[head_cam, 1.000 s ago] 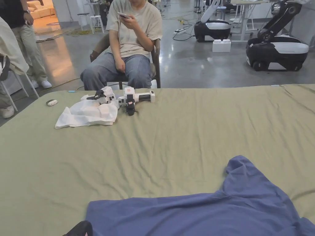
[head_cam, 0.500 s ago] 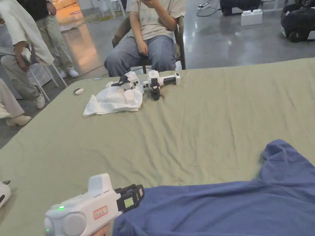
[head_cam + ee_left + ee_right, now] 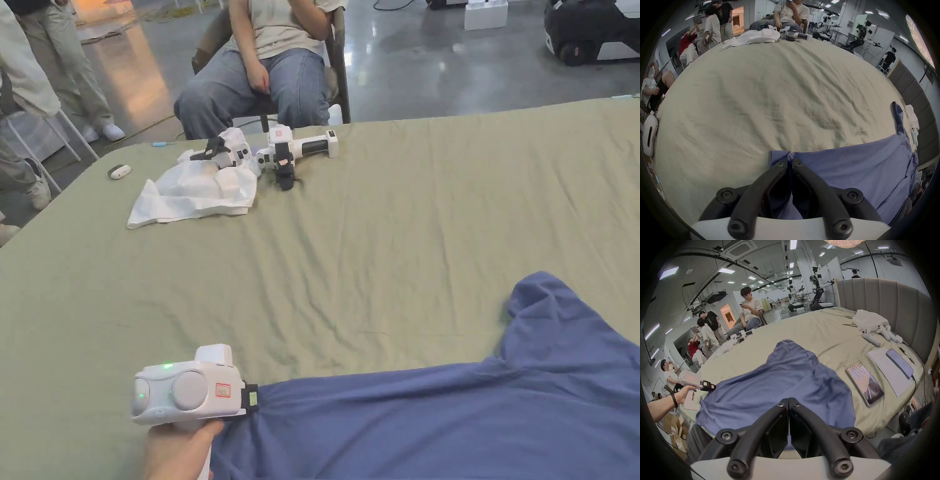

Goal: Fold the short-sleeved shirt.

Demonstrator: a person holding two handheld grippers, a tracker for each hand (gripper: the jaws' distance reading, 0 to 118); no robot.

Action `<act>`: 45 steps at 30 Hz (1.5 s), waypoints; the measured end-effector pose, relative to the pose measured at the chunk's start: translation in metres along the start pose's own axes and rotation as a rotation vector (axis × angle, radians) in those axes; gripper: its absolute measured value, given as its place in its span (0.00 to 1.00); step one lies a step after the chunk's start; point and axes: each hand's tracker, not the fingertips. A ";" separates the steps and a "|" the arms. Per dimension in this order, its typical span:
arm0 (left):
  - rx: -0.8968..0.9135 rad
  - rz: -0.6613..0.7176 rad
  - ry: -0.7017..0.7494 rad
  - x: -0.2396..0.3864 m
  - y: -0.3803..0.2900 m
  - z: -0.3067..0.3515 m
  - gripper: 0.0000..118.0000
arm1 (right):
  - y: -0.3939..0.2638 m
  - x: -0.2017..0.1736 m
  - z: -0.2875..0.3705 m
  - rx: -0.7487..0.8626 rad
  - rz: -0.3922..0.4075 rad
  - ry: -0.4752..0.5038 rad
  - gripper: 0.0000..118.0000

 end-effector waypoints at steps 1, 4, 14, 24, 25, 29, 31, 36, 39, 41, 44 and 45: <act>-0.012 -0.015 0.004 0.001 0.001 -0.003 0.01 | 0.011 0.001 -0.008 0.008 0.010 0.001 0.00; -0.030 -0.005 0.001 -0.002 0.005 -0.003 0.01 | 0.058 0.006 -0.044 -0.015 0.040 -0.002 0.36; -0.045 -0.063 0.011 0.013 0.002 0.007 0.01 | 0.148 0.039 -0.267 -0.445 0.139 -0.211 0.61; 0.006 -0.071 -0.016 0.008 0.004 0.023 0.00 | 0.129 0.023 -0.259 -0.404 0.290 -0.197 0.02; 0.099 -0.071 -0.024 0.008 -0.002 0.042 0.00 | 0.132 0.024 -0.243 -0.355 0.266 -0.193 0.02; 0.196 -0.123 -0.156 -0.011 -0.030 0.112 0.00 | 0.126 0.034 -0.150 -0.215 0.189 -0.105 0.02; 0.198 -0.130 -0.165 -0.016 -0.054 0.142 0.00 | 0.106 0.040 -0.105 -0.173 0.177 -0.109 0.02; 0.170 -0.155 -0.208 -0.027 -0.126 0.172 0.00 | 0.033 0.048 -0.016 -0.203 0.147 -0.134 0.02; 0.128 -0.221 -0.166 -0.032 -0.160 0.162 0.00 | -0.007 0.053 0.005 -0.238 0.123 -0.124 0.02; 0.105 -0.214 -0.162 -0.032 -0.175 0.156 0.00 | -0.025 0.051 0.008 -0.260 0.116 -0.152 0.02; 0.082 -0.201 -0.155 -0.035 -0.189 0.148 0.00 | -0.039 0.053 0.002 -0.273 0.103 -0.157 0.02; 0.068 -0.187 -0.156 -0.036 -0.190 0.146 0.01 | -0.043 0.052 0.002 -0.269 0.100 -0.157 0.02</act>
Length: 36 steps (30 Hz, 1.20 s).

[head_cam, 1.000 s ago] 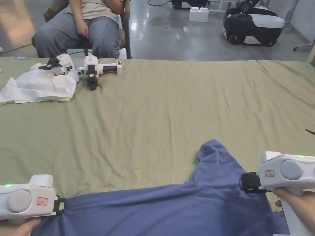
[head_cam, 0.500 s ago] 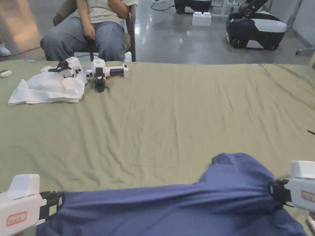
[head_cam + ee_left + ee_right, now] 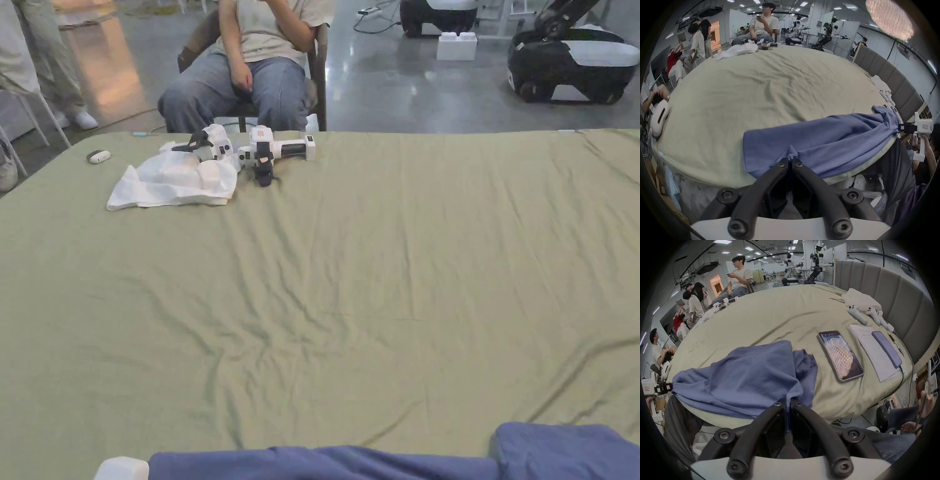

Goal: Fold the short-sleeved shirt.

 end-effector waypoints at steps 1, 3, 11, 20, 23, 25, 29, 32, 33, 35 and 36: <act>-0.003 0.007 0.003 -0.001 -0.002 -0.001 0.08 | -0.002 -0.002 -0.001 0.011 0.002 0.000 0.02; 0.012 0.016 0.024 -0.004 -0.007 0.001 0.35 | 0.000 -0.003 -0.002 0.019 0.005 -0.002 0.10; 0.404 -0.037 0.160 0.021 0.011 0.074 0.74 | 0.021 -0.025 0.056 0.296 0.011 0.048 0.57; 0.880 -0.161 0.201 0.087 0.039 0.180 0.73 | 0.050 -0.086 0.141 0.676 0.093 0.181 0.57; 0.896 -0.193 0.208 0.106 0.042 0.193 0.66 | 0.047 -0.091 0.139 0.698 0.119 0.209 0.51; 0.904 -0.223 0.210 0.115 0.041 0.198 0.44 | 0.045 -0.095 0.141 0.704 0.127 0.245 0.28; 0.888 -0.239 0.168 0.123 0.035 0.201 0.17 | 0.040 -0.101 0.141 0.697 0.172 0.239 0.03; 0.887 -0.248 0.147 0.126 0.027 0.198 0.00 | 0.037 -0.102 0.140 0.689 0.177 0.258 0.00; 0.882 -0.247 0.139 0.126 0.027 0.196 0.00 | 0.037 -0.102 0.140 0.689 0.177 0.260 0.00; 0.851 -0.242 0.099 0.126 0.028 0.196 0.00 | 0.036 -0.104 0.140 0.689 0.176 0.254 0.00; 0.854 -0.239 0.096 0.127 0.027 0.196 0.00 | 0.036 -0.103 0.140 0.690 0.176 0.253 0.00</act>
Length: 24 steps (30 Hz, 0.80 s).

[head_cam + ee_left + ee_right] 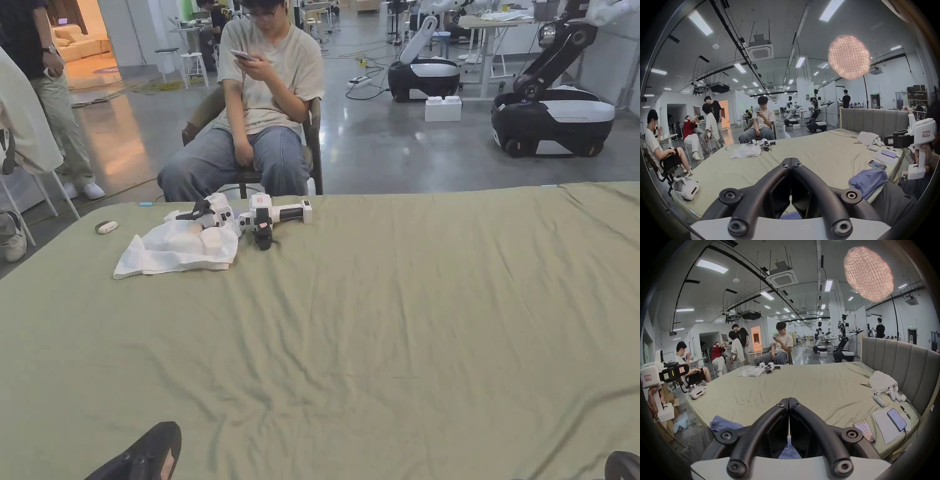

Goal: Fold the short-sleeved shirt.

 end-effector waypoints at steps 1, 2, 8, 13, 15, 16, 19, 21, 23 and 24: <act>-0.005 0.009 -0.013 -0.004 -0.003 0.001 0.00 | -0.001 0.001 0.000 0.006 -0.003 -0.002 0.00; -0.010 0.016 -0.021 -0.005 -0.003 0.001 0.00 | 0.000 0.001 0.000 0.008 -0.007 -0.004 0.00; -0.080 0.213 -0.015 -0.036 -0.012 -0.011 0.08 | -0.004 0.003 -0.003 -0.010 -0.023 -0.020 0.00; -0.335 0.615 -0.028 -0.112 -0.084 -0.054 0.86 | -0.021 0.008 -0.004 -0.065 -0.061 -0.012 0.00; -0.397 0.767 -0.057 -0.139 -0.126 -0.070 0.86 | -0.028 0.009 -0.004 -0.097 -0.076 -0.004 0.00; -0.446 0.850 -0.072 -0.152 -0.149 -0.081 0.86 | -0.032 0.010 -0.004 -0.108 -0.081 0.000 0.00; -0.556 0.949 -0.066 -0.169 -0.201 -0.102 0.86 | -0.039 0.010 -0.002 -0.139 -0.089 0.001 0.00; -0.582 0.994 -0.080 -0.173 -0.227 -0.112 0.86 | -0.042 0.010 0.001 -0.149 -0.085 -0.008 0.00; -0.650 1.073 -0.062 -0.177 -0.248 -0.123 0.85 | -0.043 0.011 0.004 -0.158 -0.081 -0.012 0.00; -0.655 1.108 -0.063 -0.177 -0.256 -0.125 0.85 | -0.043 0.011 0.005 -0.160 -0.080 -0.016 0.00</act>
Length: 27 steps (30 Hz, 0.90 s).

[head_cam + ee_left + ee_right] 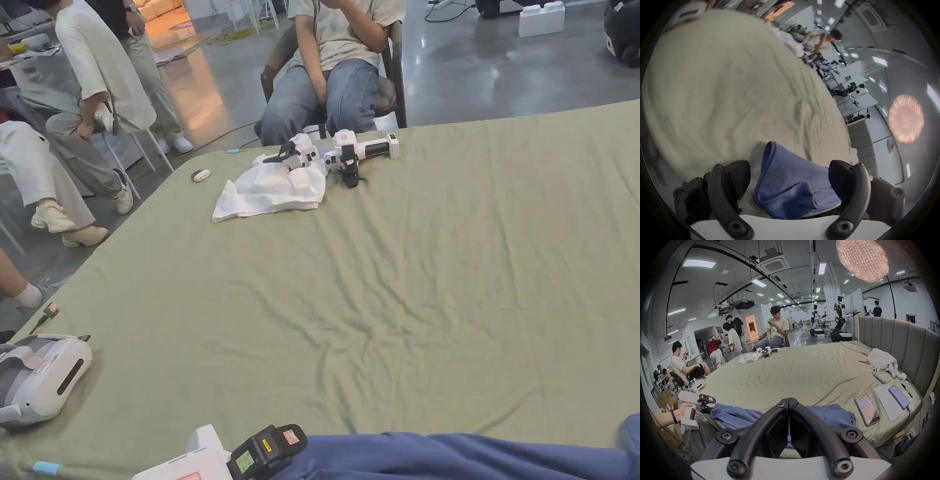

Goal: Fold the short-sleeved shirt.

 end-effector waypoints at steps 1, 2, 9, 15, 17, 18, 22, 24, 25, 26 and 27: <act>0.014 0.028 -0.040 0.001 -0.010 0.001 0.83 | 0.000 0.001 0.001 -0.004 -0.002 -0.002 0.00; 0.041 0.044 -0.096 0.001 -0.012 0.002 0.82 | -0.001 0.002 0.002 -0.007 -0.005 -0.004 0.00; 0.043 0.146 -0.135 0.001 -0.040 -0.017 0.09 | -0.003 0.000 0.001 -0.020 -0.007 -0.010 0.00; 0.105 0.197 -0.151 -0.003 -0.014 0.014 0.05 | 0.000 -0.003 -0.001 -0.035 0.001 -0.004 0.00; 0.152 0.122 -0.109 0.011 0.001 0.035 0.05 | -0.001 -0.004 -0.002 -0.037 -0.001 -0.006 0.00; 0.170 0.090 -0.095 0.012 0.011 0.045 0.05 | -0.002 -0.004 -0.002 -0.036 -0.004 -0.003 0.00; 0.192 -0.089 0.089 0.026 0.048 0.079 0.05 | -0.006 -0.003 -0.004 -0.039 -0.026 0.003 0.00; 0.191 -0.185 0.187 0.043 0.049 0.085 0.05 | -0.008 -0.003 -0.004 -0.041 -0.029 0.002 0.00; 0.194 -0.191 0.177 0.055 0.045 0.084 0.05 | -0.009 -0.003 -0.004 -0.038 -0.032 0.003 0.00; 0.197 -0.187 0.151 0.065 0.039 0.082 0.05 | -0.010 -0.003 -0.004 -0.038 -0.045 0.007 0.00; 0.219 -0.200 0.115 0.079 0.029 0.078 0.05 | -0.010 -0.003 -0.005 -0.041 -0.061 0.012 0.00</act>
